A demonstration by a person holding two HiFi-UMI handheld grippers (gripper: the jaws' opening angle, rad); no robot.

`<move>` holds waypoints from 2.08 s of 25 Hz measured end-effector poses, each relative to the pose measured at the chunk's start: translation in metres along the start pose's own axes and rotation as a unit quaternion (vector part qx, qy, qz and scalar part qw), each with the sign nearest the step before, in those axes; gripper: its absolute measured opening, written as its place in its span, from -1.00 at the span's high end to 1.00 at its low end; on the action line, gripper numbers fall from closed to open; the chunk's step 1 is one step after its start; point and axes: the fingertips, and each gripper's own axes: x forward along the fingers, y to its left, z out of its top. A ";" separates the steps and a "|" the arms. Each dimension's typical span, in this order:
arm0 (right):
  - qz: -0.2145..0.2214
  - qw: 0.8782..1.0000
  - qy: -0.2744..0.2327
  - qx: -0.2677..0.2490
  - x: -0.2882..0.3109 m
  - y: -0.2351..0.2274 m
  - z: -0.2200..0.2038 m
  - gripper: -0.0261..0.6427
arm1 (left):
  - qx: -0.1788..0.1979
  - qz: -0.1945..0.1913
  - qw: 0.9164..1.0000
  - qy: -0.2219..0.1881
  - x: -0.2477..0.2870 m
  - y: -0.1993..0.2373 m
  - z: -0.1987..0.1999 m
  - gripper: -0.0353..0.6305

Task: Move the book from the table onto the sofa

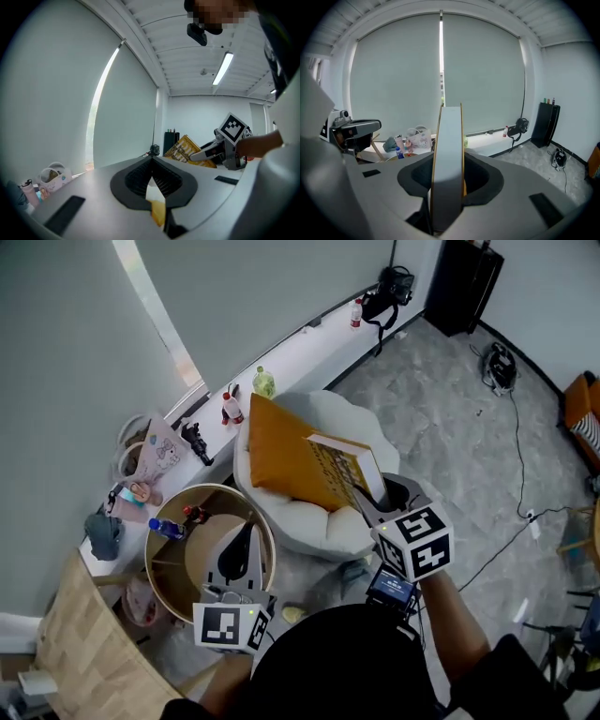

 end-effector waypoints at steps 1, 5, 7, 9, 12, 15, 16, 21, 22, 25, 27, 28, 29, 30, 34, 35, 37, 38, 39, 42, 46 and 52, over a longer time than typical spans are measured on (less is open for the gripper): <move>-0.002 1.000 0.001 0.003 0.000 -0.013 -0.001 0.47 | 0.002 -0.006 1.000 0.001 0.012 -0.008 0.003 0.88; -0.011 1.000 0.002 0.015 0.007 -0.060 0.001 0.47 | 0.010 -0.025 1.000 0.004 0.060 -0.030 0.011 0.88; -0.014 1.000 0.003 0.020 0.013 -0.081 0.005 0.47 | 0.012 -0.030 0.999 0.006 0.084 -0.037 0.015 0.88; -0.015 1.000 0.003 0.026 0.021 -0.101 0.010 0.47 | 0.014 -0.035 0.999 0.008 0.107 -0.042 0.018 0.88; -0.014 0.999 0.000 0.032 0.033 -0.128 0.014 0.47 | 0.017 -0.037 0.999 0.016 0.137 -0.050 0.020 0.88; -0.009 0.999 0.001 0.040 0.037 -0.151 0.015 0.47 | 0.019 -0.039 0.999 0.026 0.162 -0.065 0.020 0.88; -0.006 0.999 0.003 0.042 0.037 -0.158 0.014 0.47 | 0.020 -0.040 0.999 0.029 0.170 -0.071 0.020 0.88; 0.009 0.998 0.010 0.053 0.042 -0.190 0.003 0.47 | 0.027 -0.042 0.998 0.039 0.204 -0.097 0.019 0.88; 0.013 0.998 0.013 0.056 0.041 -0.196 0.000 0.47 | 0.030 -0.040 0.998 0.042 0.210 -0.103 0.020 0.88; 0.012 0.998 0.018 0.060 0.039 -0.224 -0.010 0.47 | 0.038 -0.040 0.997 0.050 0.227 -0.120 0.020 0.88; 0.009 0.998 0.021 0.061 0.043 -0.239 -0.014 0.47 | 0.040 -0.041 0.997 0.056 0.238 -0.124 0.019 0.88; 0.010 0.998 0.022 0.063 0.047 -0.244 -0.015 0.47 | 0.042 -0.039 0.997 0.059 0.244 -0.125 0.019 0.88; 0.012 0.997 0.025 0.065 0.051 -0.249 -0.018 0.47 | 0.045 -0.038 0.996 0.062 0.248 -0.125 0.019 0.88; 0.015 0.997 0.028 0.068 0.055 -0.253 -0.021 0.47 | 0.049 -0.036 0.996 0.066 0.252 -0.126 0.018 0.88; 0.018 0.996 0.038 0.074 0.065 -0.266 -0.036 0.47 | 0.056 -0.033 0.995 0.074 0.264 -0.134 0.017 0.88; 0.018 0.996 0.041 0.076 0.067 -0.269 -0.038 0.47 | 0.057 -0.034 0.995 0.076 0.266 -0.134 0.017 0.88; 0.020 0.996 0.047 0.078 0.072 -0.271 -0.043 0.47 | 0.061 -0.036 0.994 0.078 0.269 -0.134 0.016 0.88; 0.021 0.995 0.050 0.079 0.074 -0.271 -0.046 0.47 | 0.061 -0.036 0.994 0.079 0.270 -0.134 0.015 0.88; 0.021 0.995 0.054 0.079 0.076 -0.271 -0.049 0.47 | 0.062 -0.036 0.994 0.081 0.270 -0.133 0.012 0.88; 0.021 0.994 0.067 0.079 0.083 -0.271 -0.060 0.47 | 0.058 -0.036 0.994 0.086 0.271 -0.129 0.004 0.88; 0.013 0.993 0.093 0.078 0.097 -0.270 -0.081 0.47 | 0.048 -0.042 0.993 0.097 0.273 -0.122 -0.011 0.88; 0.011 0.988 0.133 0.074 0.124 -0.263 -0.114 0.47 | 0.041 -0.046 0.993 0.105 0.276 -0.104 -0.035 0.88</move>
